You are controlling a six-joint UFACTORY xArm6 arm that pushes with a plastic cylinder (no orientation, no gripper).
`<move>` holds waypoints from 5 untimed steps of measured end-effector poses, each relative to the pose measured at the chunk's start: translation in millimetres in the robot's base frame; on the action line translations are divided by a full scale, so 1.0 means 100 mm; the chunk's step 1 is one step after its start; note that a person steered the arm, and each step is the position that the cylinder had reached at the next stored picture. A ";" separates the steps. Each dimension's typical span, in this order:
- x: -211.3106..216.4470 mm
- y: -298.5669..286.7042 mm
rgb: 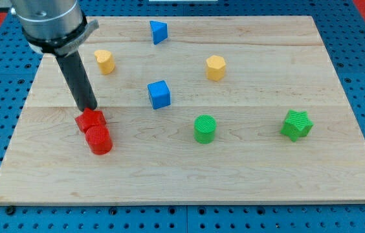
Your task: Move the blue cube towards the blue triangle
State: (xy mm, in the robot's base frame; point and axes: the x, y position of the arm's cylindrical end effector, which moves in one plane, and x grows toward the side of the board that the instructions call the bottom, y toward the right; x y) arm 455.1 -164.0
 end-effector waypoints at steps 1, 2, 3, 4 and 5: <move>0.13 0.12; 0.19 0.54; 0.01 0.80; 0.15 0.57; 0.11 0.90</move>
State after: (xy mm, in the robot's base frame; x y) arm 466.2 -74.1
